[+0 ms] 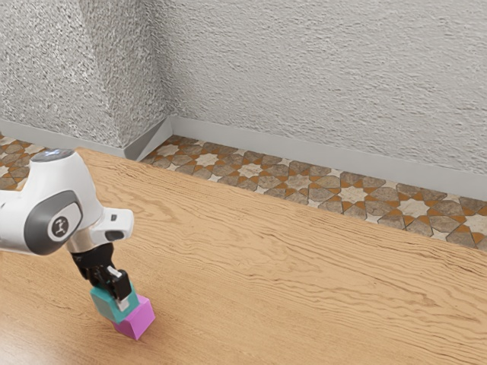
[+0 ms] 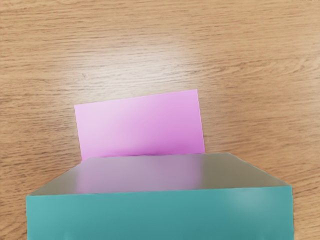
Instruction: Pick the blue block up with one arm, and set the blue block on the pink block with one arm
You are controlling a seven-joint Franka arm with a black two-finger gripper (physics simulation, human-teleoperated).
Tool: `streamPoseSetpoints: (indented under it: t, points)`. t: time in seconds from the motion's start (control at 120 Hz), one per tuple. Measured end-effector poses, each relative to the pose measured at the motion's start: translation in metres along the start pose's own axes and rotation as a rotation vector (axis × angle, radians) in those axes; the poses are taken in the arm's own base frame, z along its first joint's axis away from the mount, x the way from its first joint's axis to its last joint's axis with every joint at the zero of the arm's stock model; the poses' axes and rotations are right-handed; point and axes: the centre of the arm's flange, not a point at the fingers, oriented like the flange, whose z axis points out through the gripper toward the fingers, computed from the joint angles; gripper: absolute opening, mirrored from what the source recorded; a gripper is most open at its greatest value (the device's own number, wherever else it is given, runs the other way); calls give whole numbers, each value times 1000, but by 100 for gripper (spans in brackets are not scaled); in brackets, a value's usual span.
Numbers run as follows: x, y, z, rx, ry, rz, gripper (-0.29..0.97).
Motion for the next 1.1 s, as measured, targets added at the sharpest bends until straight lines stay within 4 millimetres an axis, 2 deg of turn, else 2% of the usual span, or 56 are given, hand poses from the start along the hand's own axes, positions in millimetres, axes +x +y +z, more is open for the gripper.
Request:
streamPoseSetpoints:
  t: [0.183,0.317,0.475,0.775,1.1]
  points:
    - [5,-2,6,-4,-9,-23,37]
    - [18,-2,-3,-3,17,-35,37]
    - [27,-3,-2,-1,12,-39,37]
    - [18,-4,2,13,-6,-57,37]
    - [21,-5,7,27,-24,-56,37]
